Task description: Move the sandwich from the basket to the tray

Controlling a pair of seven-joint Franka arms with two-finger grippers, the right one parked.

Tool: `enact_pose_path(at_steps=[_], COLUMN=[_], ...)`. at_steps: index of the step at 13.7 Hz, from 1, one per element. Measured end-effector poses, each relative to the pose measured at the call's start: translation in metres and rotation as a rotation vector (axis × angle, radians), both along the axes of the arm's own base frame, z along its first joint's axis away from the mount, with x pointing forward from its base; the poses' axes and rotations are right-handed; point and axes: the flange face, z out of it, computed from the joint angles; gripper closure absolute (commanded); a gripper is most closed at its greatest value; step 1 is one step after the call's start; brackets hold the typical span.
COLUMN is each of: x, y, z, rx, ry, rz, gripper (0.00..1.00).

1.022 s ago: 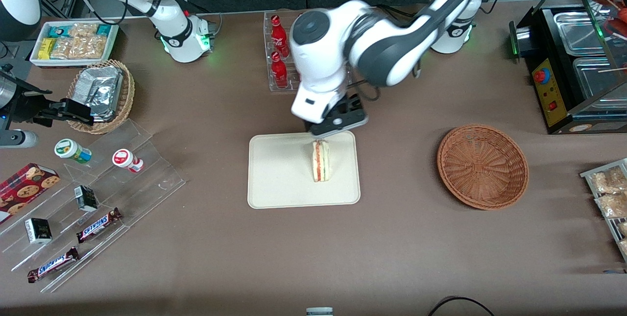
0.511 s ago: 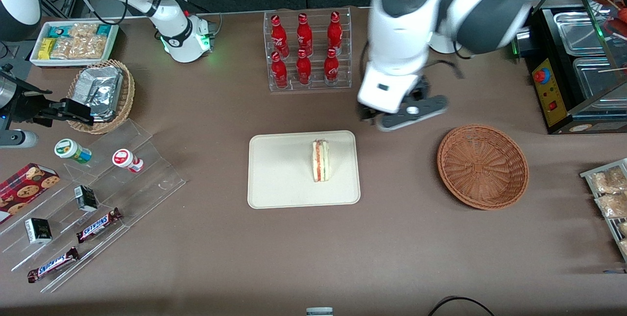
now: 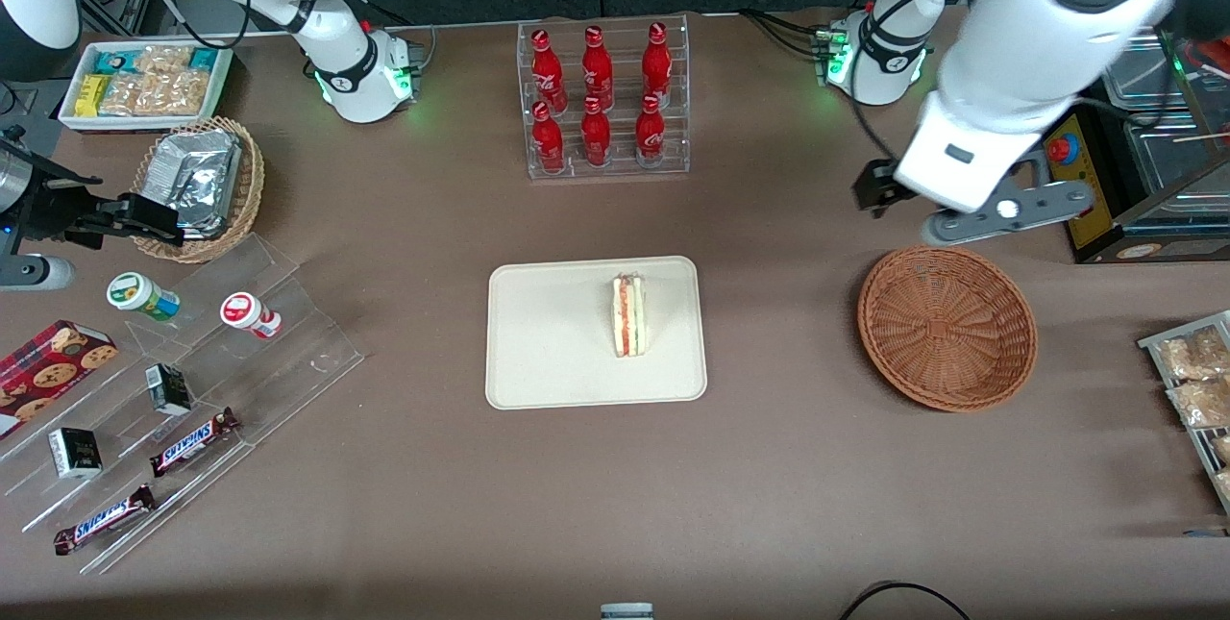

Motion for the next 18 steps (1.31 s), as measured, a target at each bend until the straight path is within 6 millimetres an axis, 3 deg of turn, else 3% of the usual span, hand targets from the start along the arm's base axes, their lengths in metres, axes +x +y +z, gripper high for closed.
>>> enact_pose_path(at_steps=[6, 11, 13, 18], x=[-0.005, -0.028, -0.043, -0.080], y=[0.119, 0.203, 0.215, 0.211], z=[0.039, 0.066, 0.071, 0.067], rx=[-0.068, -0.109, -0.114, -0.115], ry=[0.030, 0.032, 0.032, 0.051], rz=[-0.090, -0.136, -0.139, -0.146], gripper=[0.01, 0.01, 0.01, 0.01])
